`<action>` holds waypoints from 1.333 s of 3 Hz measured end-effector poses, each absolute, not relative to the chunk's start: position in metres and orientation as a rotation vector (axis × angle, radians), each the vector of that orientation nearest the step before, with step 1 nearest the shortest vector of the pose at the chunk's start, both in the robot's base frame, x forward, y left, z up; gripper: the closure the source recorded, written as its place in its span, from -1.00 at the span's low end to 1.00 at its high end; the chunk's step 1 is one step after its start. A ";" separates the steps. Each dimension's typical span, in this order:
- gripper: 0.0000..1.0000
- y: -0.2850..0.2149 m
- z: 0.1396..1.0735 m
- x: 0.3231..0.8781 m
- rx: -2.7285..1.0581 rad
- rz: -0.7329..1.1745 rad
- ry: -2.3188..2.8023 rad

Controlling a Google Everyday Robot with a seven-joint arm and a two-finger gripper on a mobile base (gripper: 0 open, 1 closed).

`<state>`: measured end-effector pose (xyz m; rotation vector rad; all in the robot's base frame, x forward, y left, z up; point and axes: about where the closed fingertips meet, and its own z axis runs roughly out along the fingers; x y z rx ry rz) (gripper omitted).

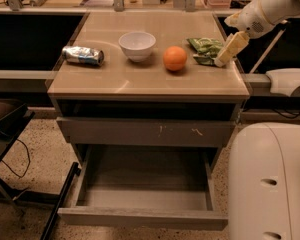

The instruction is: Place green jalapeno chip bag into middle drawer

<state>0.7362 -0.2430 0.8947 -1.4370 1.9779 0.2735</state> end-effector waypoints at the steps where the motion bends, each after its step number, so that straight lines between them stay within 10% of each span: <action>1: -1.00 -0.243 0.892 0.742 -1.428 0.254 1.989; 4: -1.00 -0.258 0.877 0.814 -1.107 0.192 1.973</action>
Offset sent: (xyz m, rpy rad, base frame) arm 0.1094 -0.0464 0.0014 0.0738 -0.1319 -0.2338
